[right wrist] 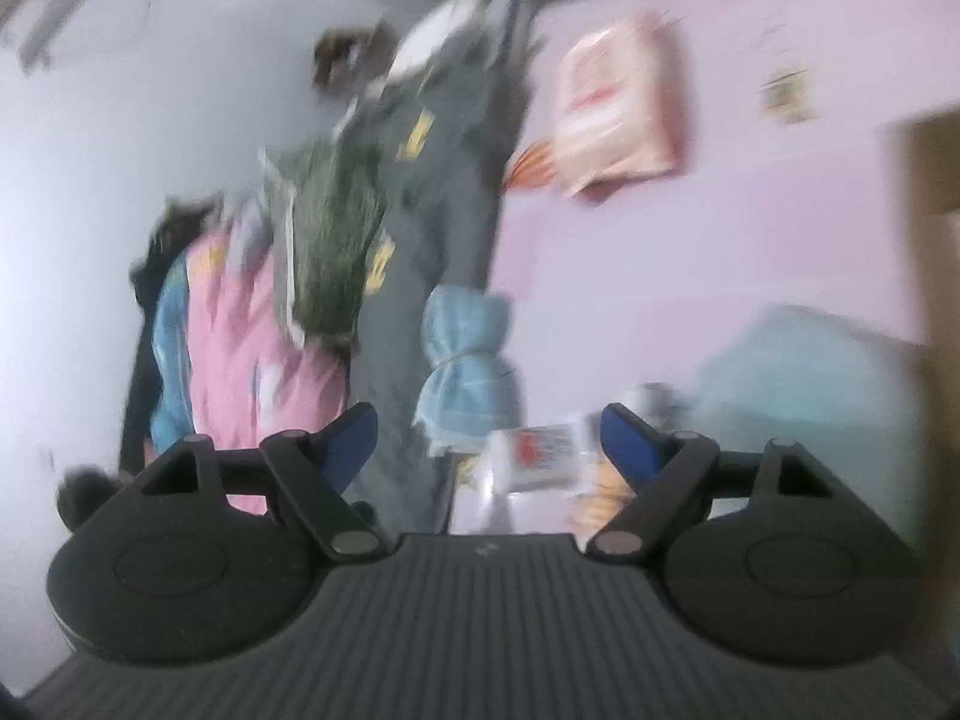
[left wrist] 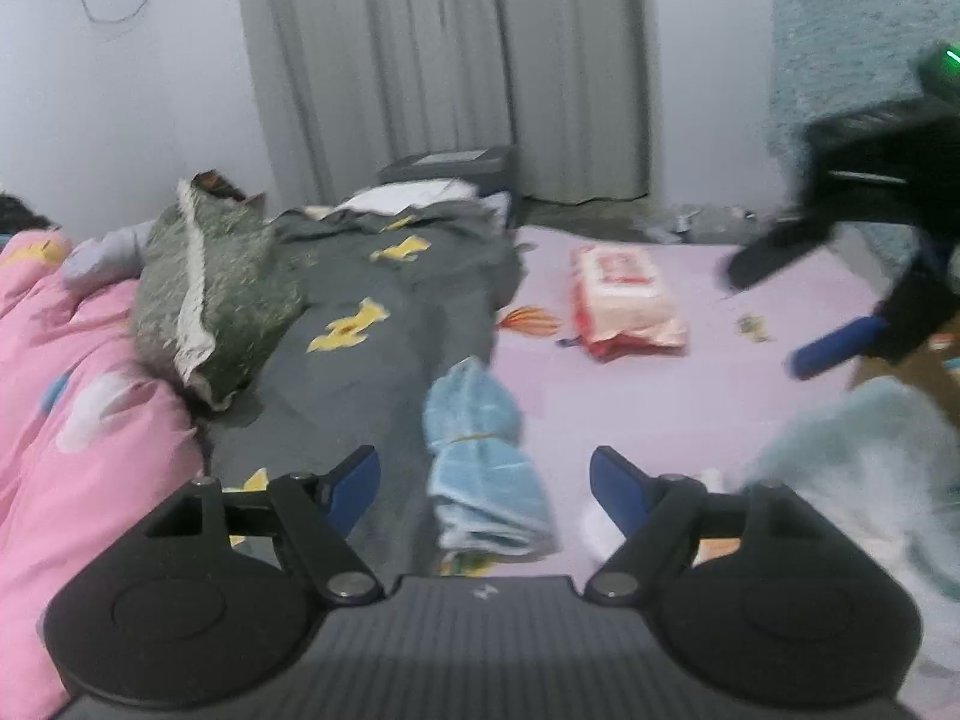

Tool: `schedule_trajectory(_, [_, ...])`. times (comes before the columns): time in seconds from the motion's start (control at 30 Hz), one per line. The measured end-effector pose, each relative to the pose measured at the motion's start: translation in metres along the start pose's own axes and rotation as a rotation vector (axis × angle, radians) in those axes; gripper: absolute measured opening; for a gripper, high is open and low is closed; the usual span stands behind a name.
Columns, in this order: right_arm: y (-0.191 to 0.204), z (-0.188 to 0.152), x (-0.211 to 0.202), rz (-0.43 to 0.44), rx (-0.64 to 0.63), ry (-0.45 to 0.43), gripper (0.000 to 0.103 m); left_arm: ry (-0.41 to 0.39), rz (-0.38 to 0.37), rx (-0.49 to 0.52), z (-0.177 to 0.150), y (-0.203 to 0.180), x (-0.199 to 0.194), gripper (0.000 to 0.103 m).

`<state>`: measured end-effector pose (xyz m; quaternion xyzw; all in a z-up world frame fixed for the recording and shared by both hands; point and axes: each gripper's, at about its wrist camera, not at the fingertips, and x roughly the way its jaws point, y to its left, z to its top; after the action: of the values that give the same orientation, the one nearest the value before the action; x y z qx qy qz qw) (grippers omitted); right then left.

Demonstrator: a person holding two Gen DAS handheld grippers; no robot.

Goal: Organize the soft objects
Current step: 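Move the right gripper back and grasp the blue towel bundle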

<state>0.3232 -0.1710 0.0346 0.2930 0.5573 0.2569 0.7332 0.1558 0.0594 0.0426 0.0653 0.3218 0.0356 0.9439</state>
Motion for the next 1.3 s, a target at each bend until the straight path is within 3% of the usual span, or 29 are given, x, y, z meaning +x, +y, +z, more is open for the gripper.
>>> schedule_trajectory(0.27, [0.041,0.036,0.151,-0.065,-0.031,0.172,0.079,0.150,-0.043,-0.060,-0.005,0.016,0.075,0.069])
schedule_trajectory(0.43, [0.031,0.044,0.212,-0.085,-0.011,0.217,0.075,0.252,-0.056,-0.106,-0.007,0.024,0.114,0.052])
schedule_trajectory(0.57, [0.021,0.044,0.240,-0.085,0.009,0.249,0.067,0.283,-0.084,-0.128,-0.013,0.029,0.124,0.035])
schedule_trajectory(0.63, [0.022,0.043,0.239,-0.068,-0.010,0.240,0.060,0.286,-0.080,-0.137,-0.013,0.030,0.127,0.024])
schedule_trajectory(0.67, [0.023,0.044,0.239,-0.065,-0.018,0.241,0.050,0.283,-0.079,-0.138,-0.013,0.031,0.125,0.021])
schedule_trajectory(0.8, [0.024,0.042,0.231,-0.062,-0.028,0.224,0.037,0.262,-0.083,-0.136,-0.003,0.030,0.116,0.016])
schedule_trajectory(1.03, [0.040,0.034,0.172,0.033,-0.044,0.151,0.035,0.131,-0.104,-0.092,0.025,0.012,0.049,0.016])
schedule_trajectory(1.17, [0.043,0.021,0.107,0.097,-0.073,0.073,0.034,0.034,-0.175,-0.055,0.040,-0.015,0.000,0.016])
schedule_trajectory(1.3, [0.020,0.007,0.030,0.136,-0.063,-0.025,0.034,-0.017,-0.277,0.011,0.047,-0.061,-0.036,0.016])
